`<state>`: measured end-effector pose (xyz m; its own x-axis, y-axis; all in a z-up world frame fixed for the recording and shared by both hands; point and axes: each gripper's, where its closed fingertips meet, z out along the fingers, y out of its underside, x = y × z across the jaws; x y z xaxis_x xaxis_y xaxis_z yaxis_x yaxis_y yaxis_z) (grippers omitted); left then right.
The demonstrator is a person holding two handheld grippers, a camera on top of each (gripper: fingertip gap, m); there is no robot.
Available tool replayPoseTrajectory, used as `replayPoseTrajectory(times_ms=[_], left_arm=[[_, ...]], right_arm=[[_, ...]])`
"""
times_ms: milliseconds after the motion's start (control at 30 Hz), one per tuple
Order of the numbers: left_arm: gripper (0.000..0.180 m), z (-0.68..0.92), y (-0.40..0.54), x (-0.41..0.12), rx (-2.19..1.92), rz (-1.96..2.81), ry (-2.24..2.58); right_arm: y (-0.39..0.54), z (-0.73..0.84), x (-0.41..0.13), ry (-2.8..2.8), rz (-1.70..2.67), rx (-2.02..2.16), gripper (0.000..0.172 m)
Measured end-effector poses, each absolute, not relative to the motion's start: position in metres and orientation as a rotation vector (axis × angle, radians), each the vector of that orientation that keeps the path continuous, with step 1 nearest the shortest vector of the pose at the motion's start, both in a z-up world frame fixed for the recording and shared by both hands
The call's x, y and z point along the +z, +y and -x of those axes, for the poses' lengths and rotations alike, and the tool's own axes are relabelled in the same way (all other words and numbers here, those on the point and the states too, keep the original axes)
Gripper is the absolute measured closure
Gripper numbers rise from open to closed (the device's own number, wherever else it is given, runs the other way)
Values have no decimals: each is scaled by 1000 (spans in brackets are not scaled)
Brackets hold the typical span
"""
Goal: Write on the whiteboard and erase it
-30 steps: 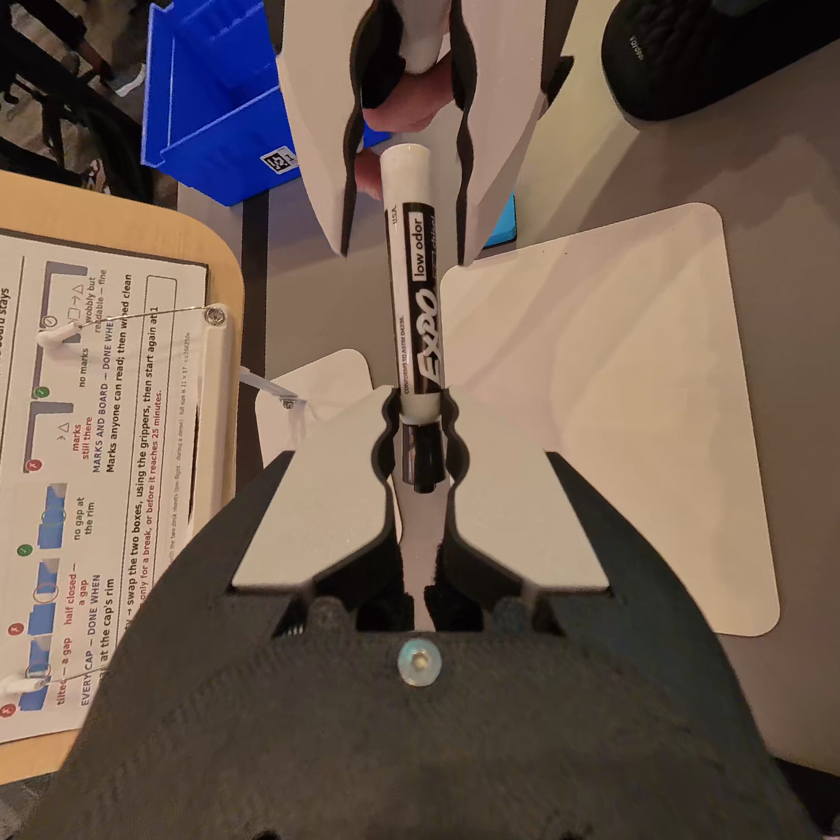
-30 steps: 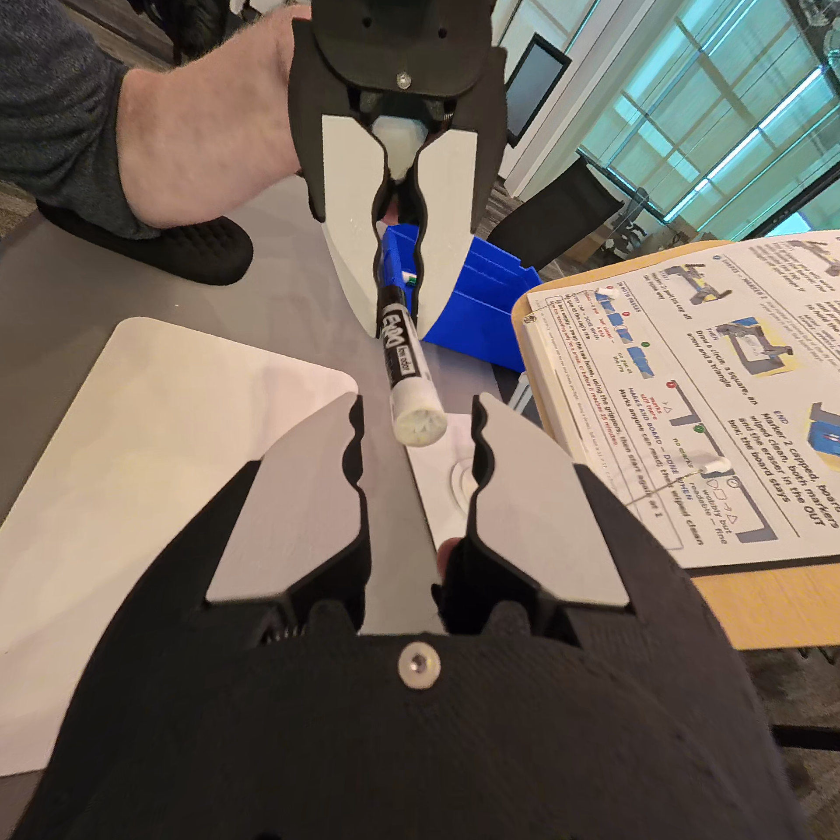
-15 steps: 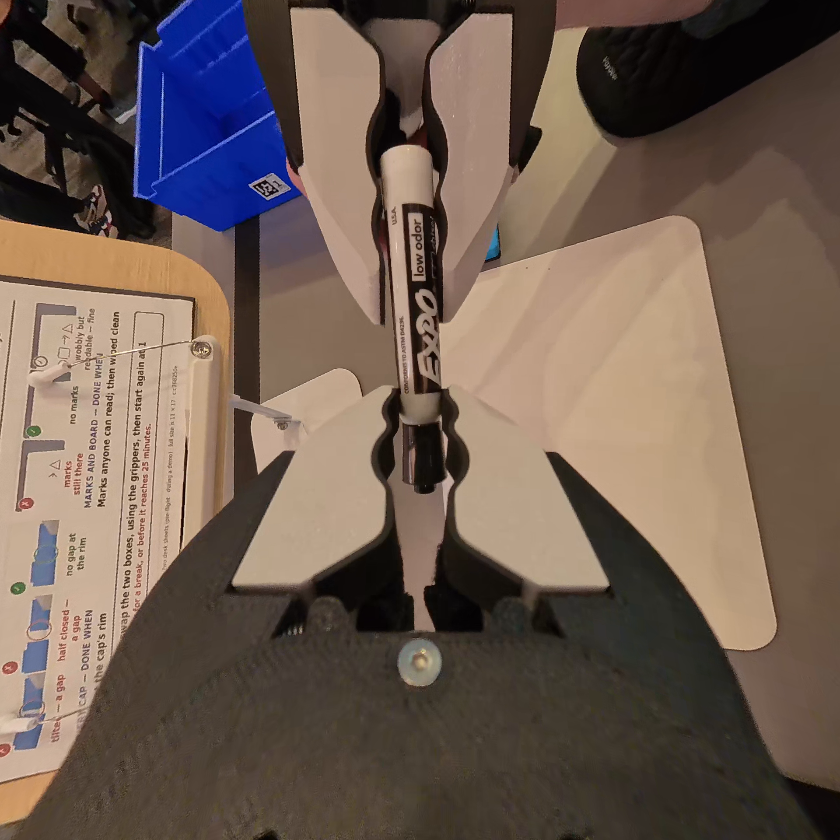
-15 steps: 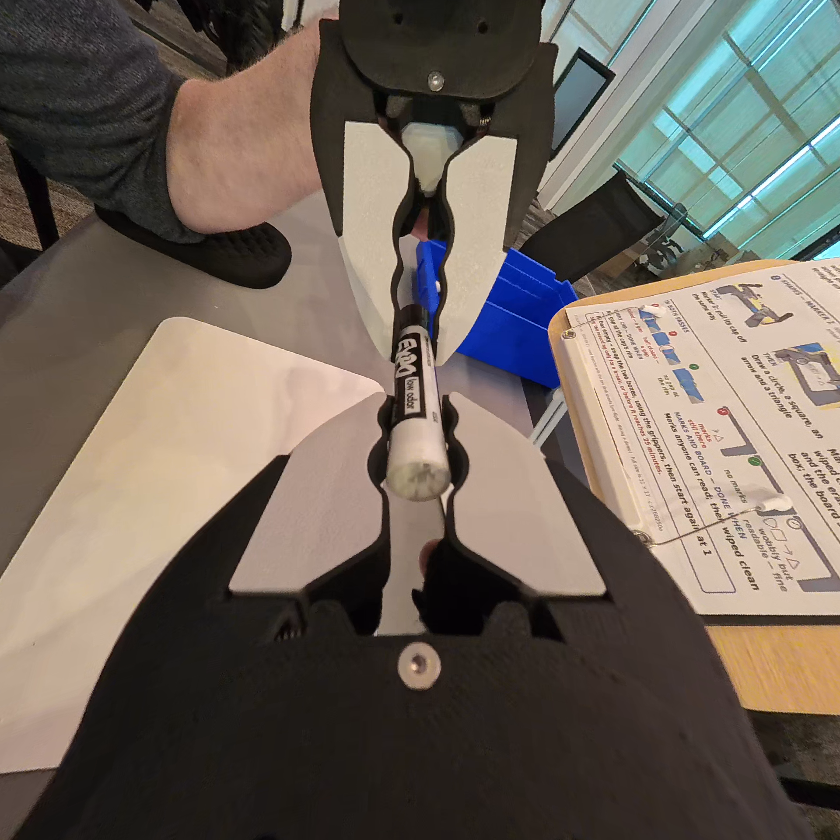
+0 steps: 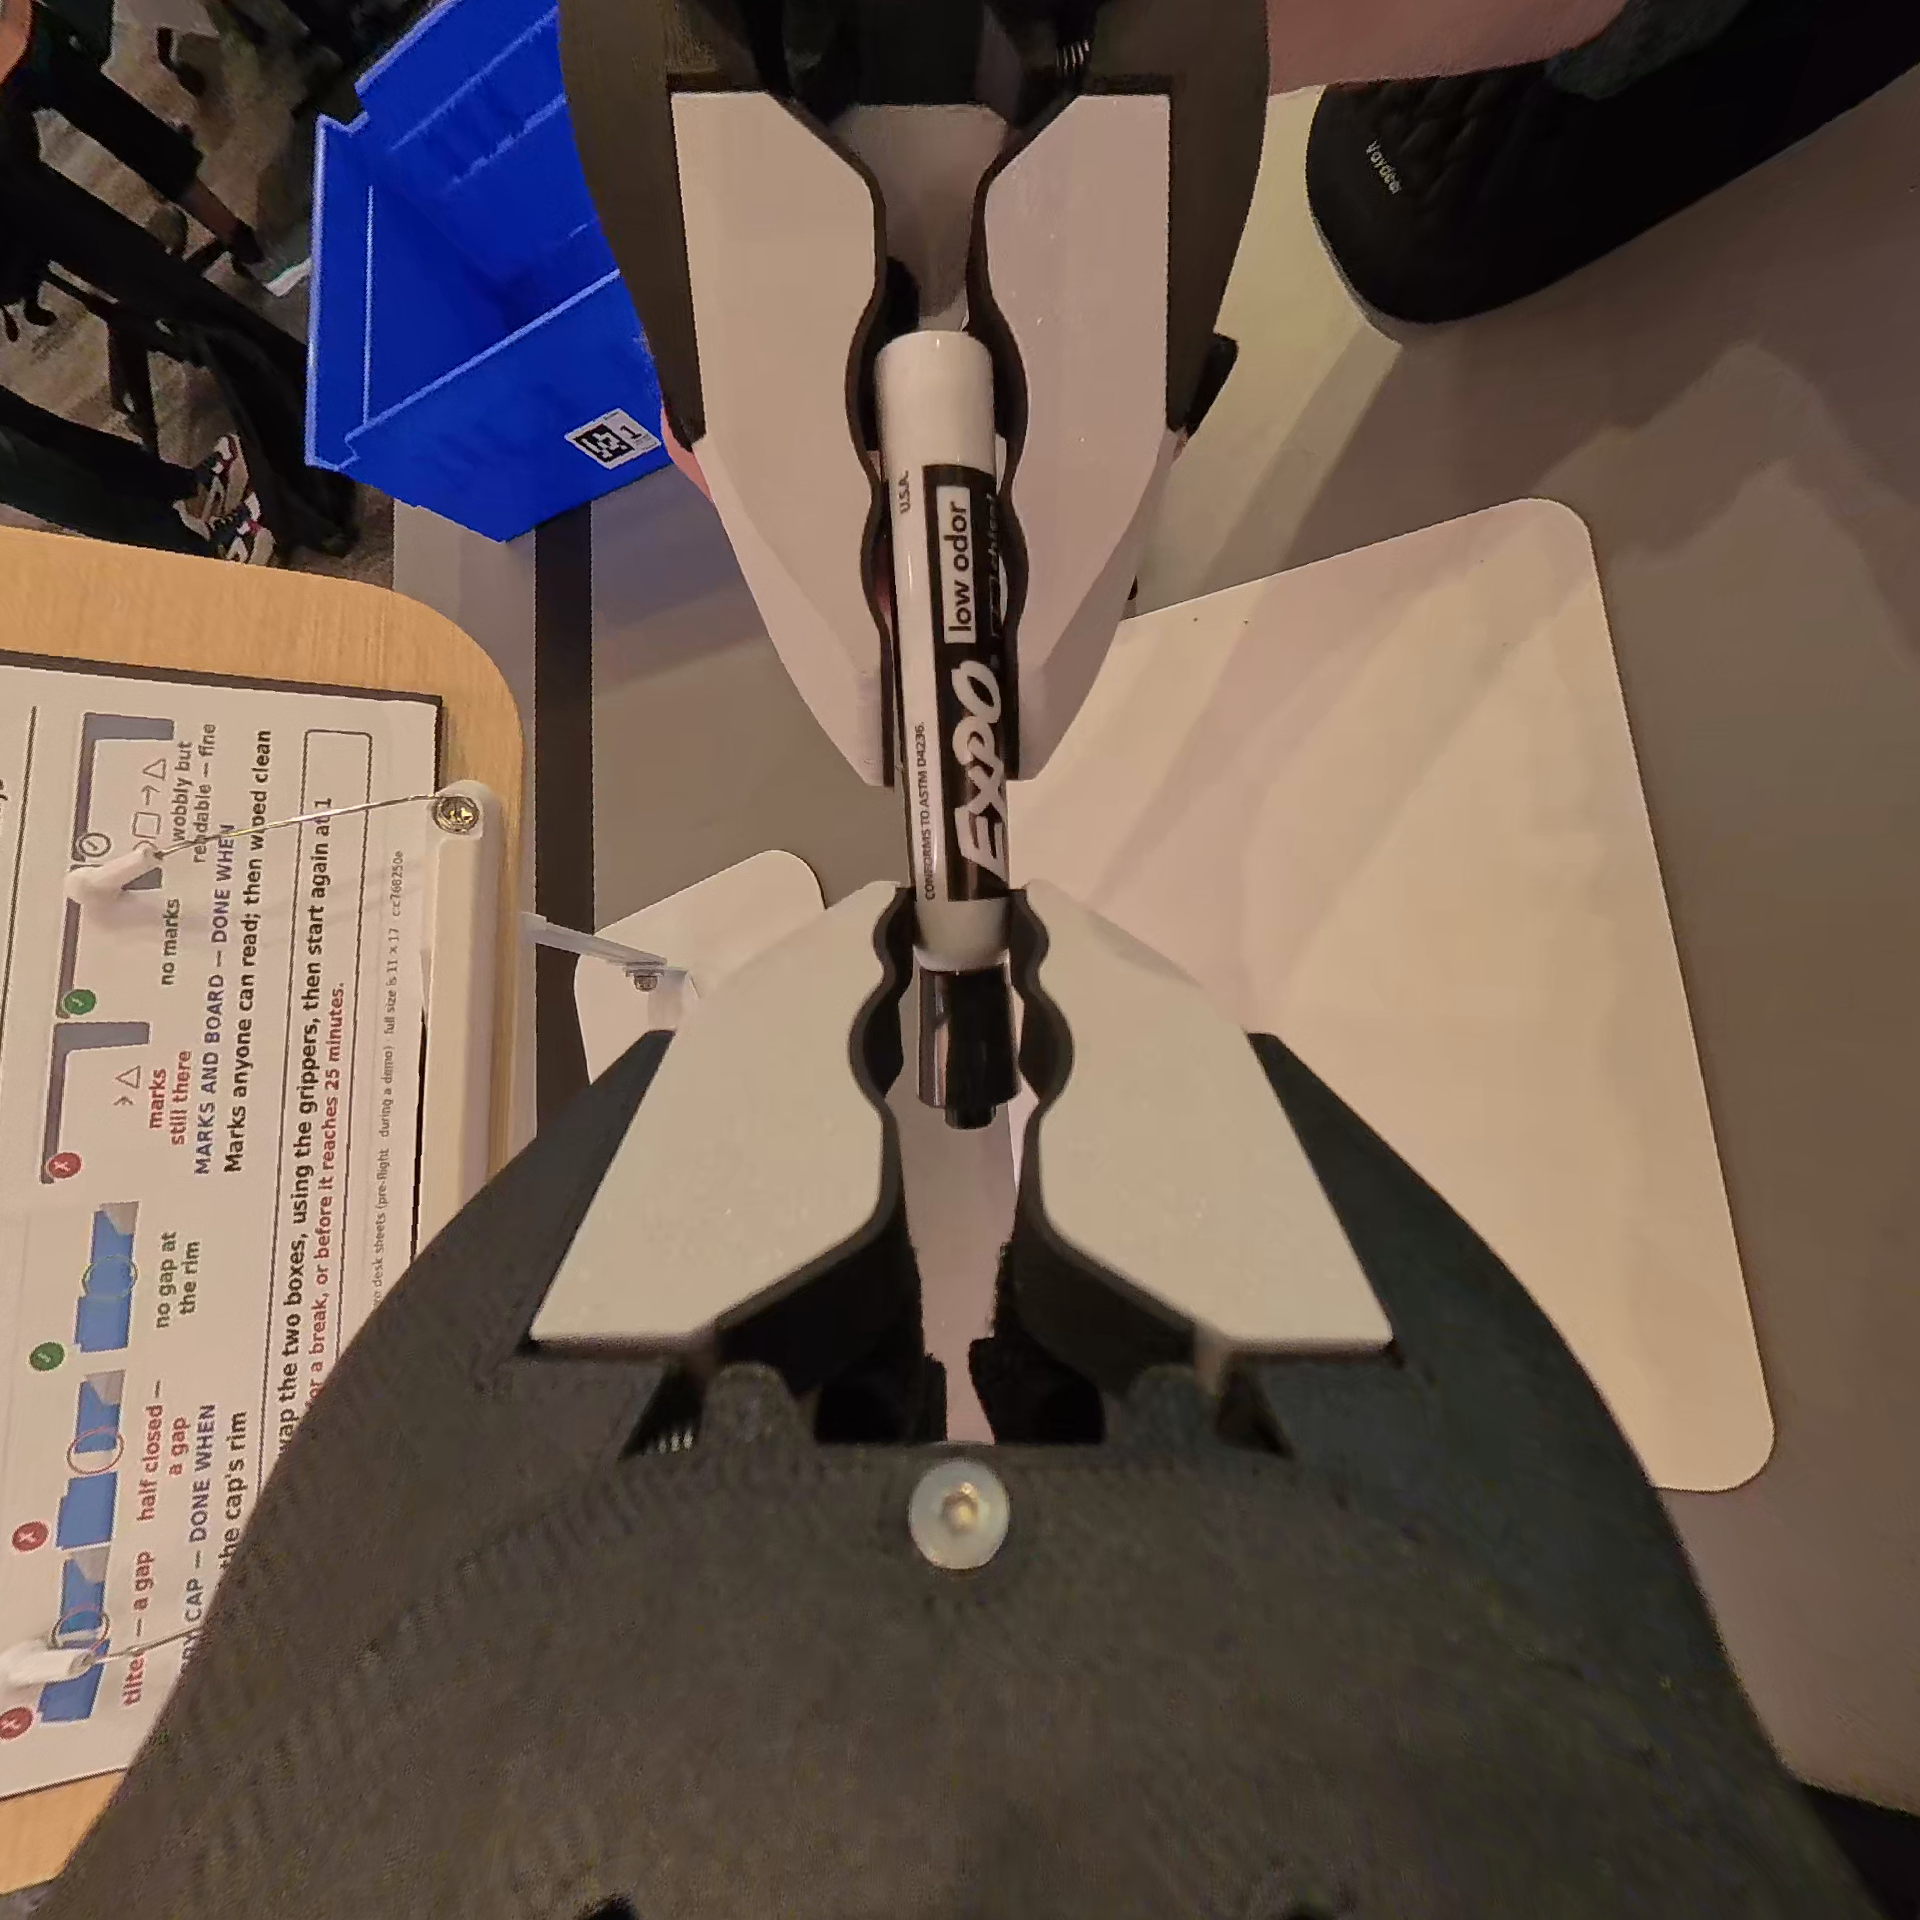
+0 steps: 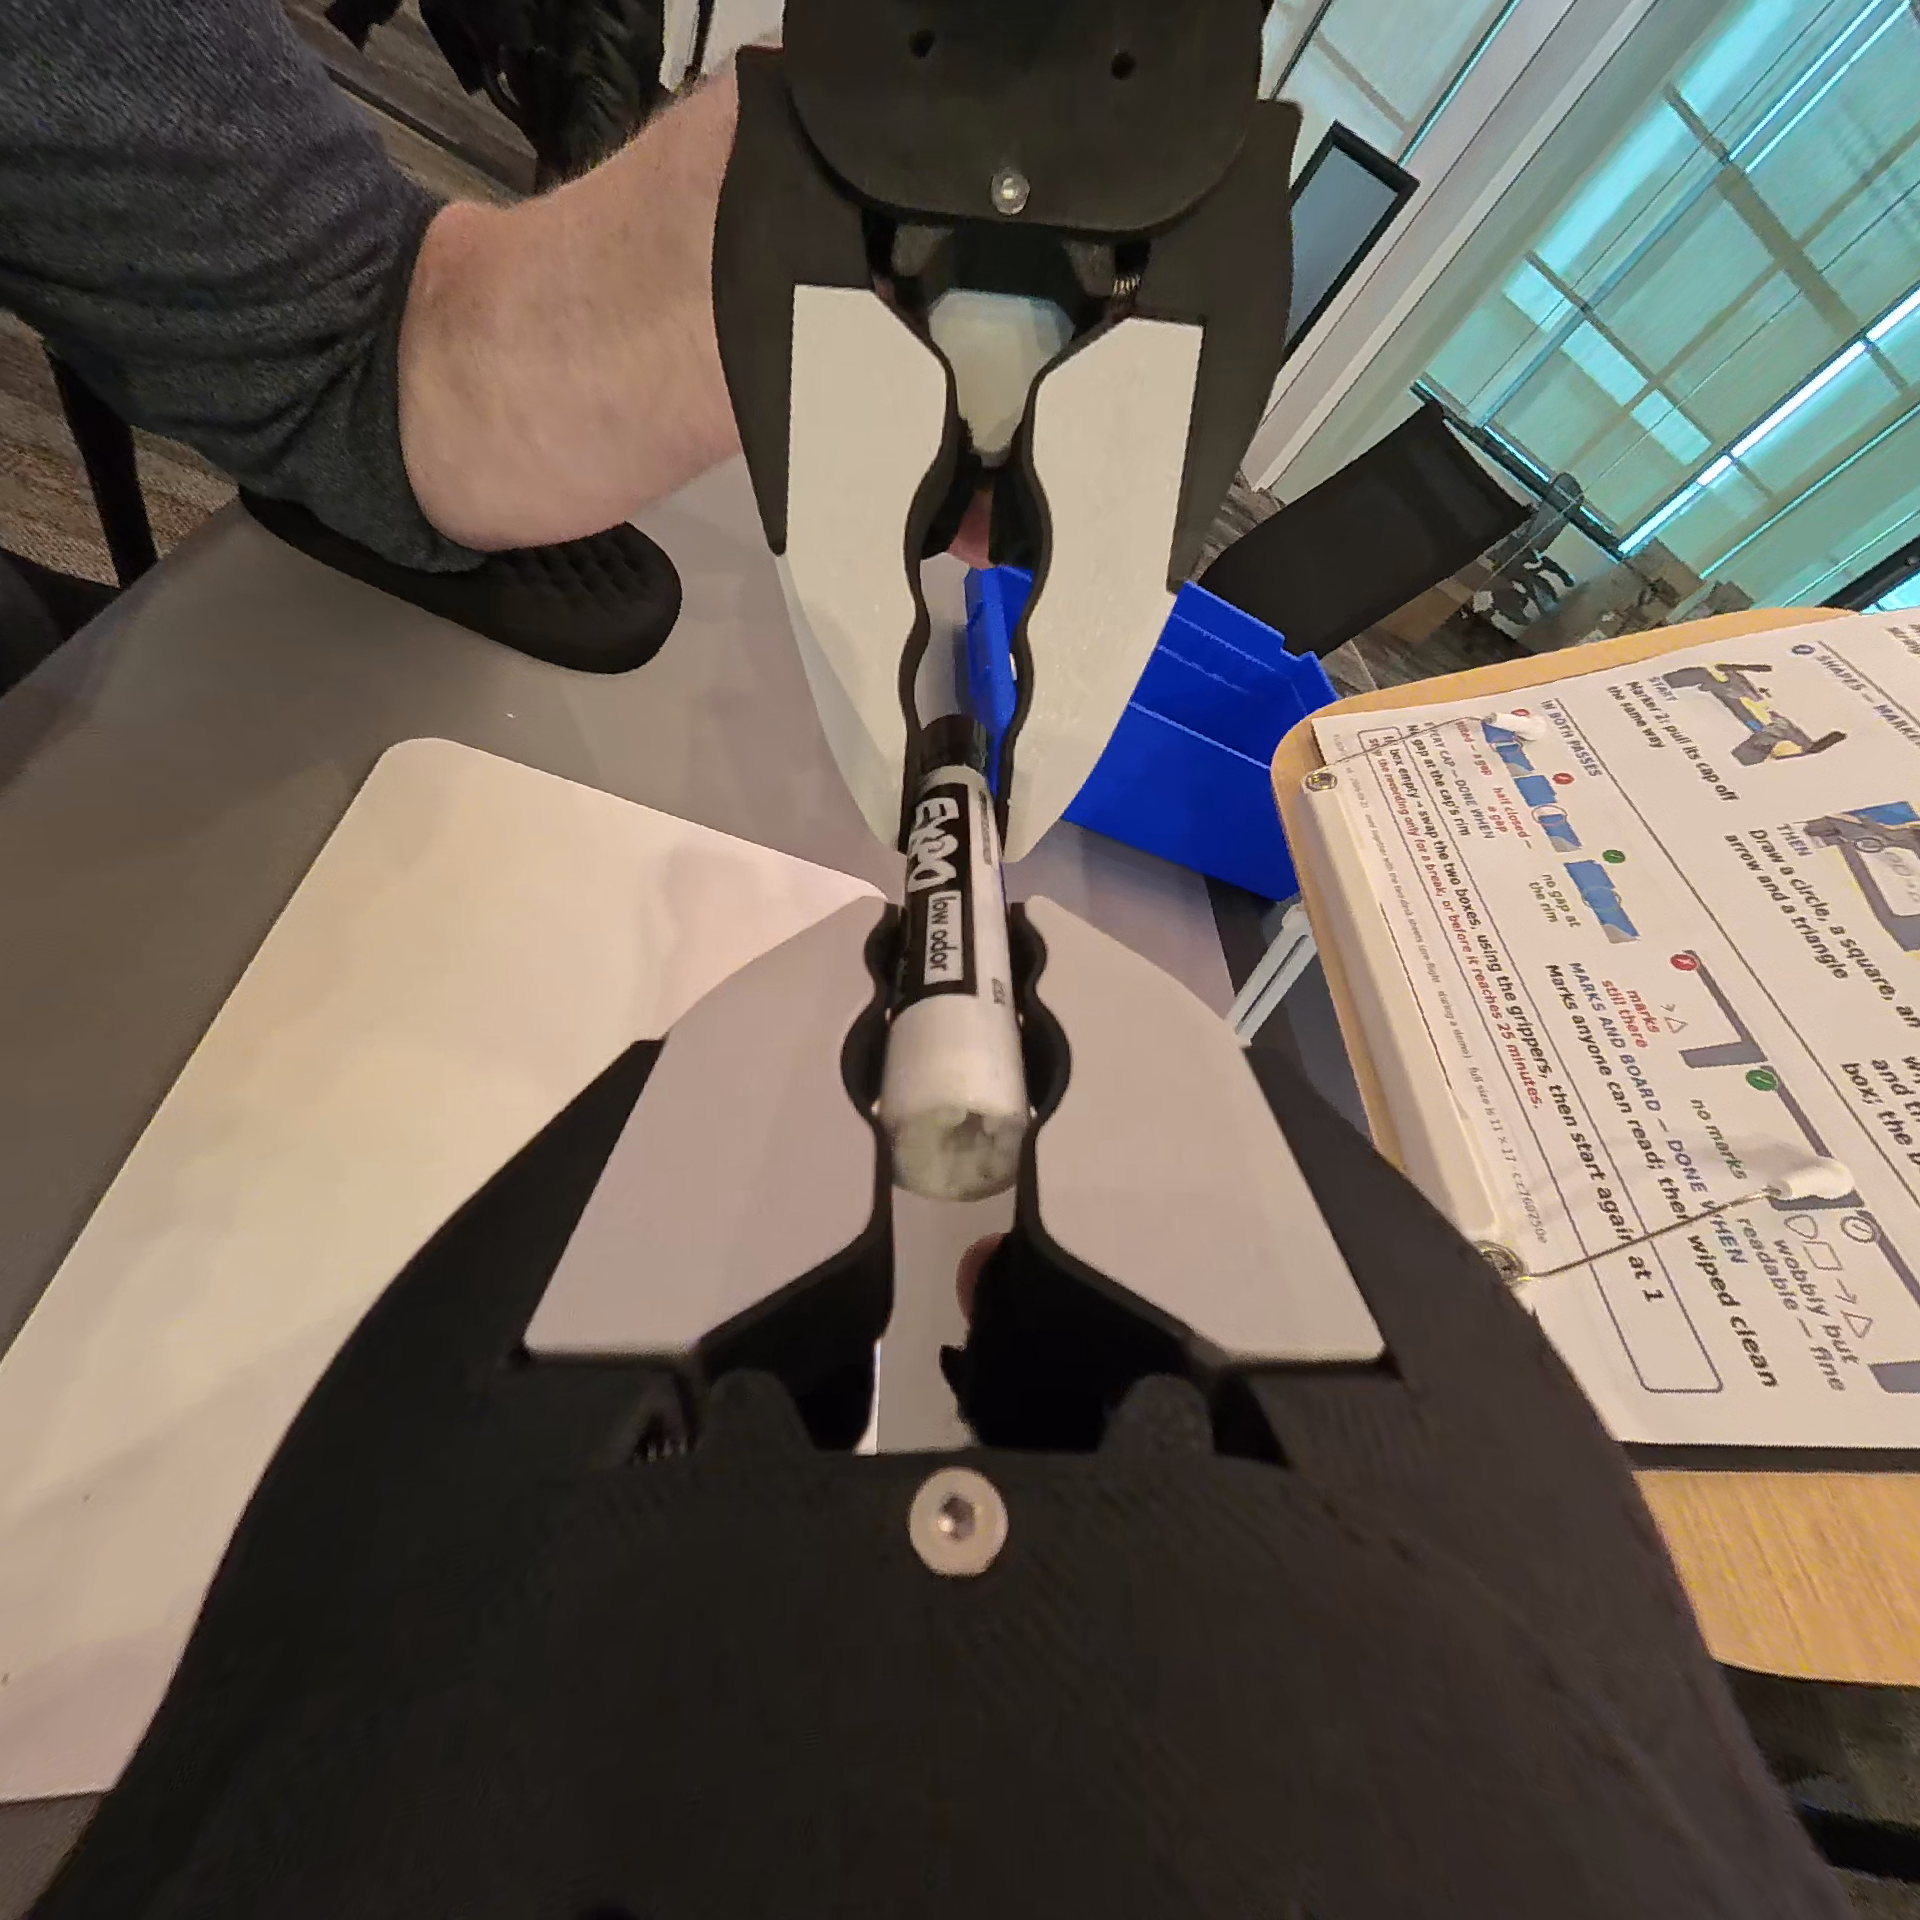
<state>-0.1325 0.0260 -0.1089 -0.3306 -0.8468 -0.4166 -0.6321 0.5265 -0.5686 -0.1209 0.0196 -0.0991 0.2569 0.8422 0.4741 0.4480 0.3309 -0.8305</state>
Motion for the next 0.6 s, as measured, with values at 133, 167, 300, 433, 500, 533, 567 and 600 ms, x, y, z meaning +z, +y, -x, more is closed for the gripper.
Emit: replayPoseTrajectory(times_ms=[133, 167, 300, 433, 500, 533, 567, 600], left_arm=[[162, 132, 26, -109, -406, 1199, 2076], [162, 132, 26, -109, -407, 1199, 2077], [162, 132, 25, -110, -403, 1197, 2080], [162, 132, 26, -109, -412, 1198, 2075], [162, 132, 26, -109, -412, 1196, 2074], [162, 132, 26, -109, -412, 1195, 2074], [162, 132, 25, -108, -417, 1192, 2075], [162, 132, 24, -108, -423, 1190, 2074]], right_arm=[[20, 121, -98, -1361, 1293, 423, 150], [20, 122, -97, -1357, 1288, 426, 149], [19, 123, -98, -1364, 1287, 427, 150], [20, 122, -98, -1363, 1295, 430, 151], [20, 123, -98, -1361, 1287, 432, 150], [20, 123, -98, -1361, 1287, 432, 151], [19, 123, -97, -1363, 1281, 430, 150], [19, 123, -97, -1364, 1276, 434, 151]])
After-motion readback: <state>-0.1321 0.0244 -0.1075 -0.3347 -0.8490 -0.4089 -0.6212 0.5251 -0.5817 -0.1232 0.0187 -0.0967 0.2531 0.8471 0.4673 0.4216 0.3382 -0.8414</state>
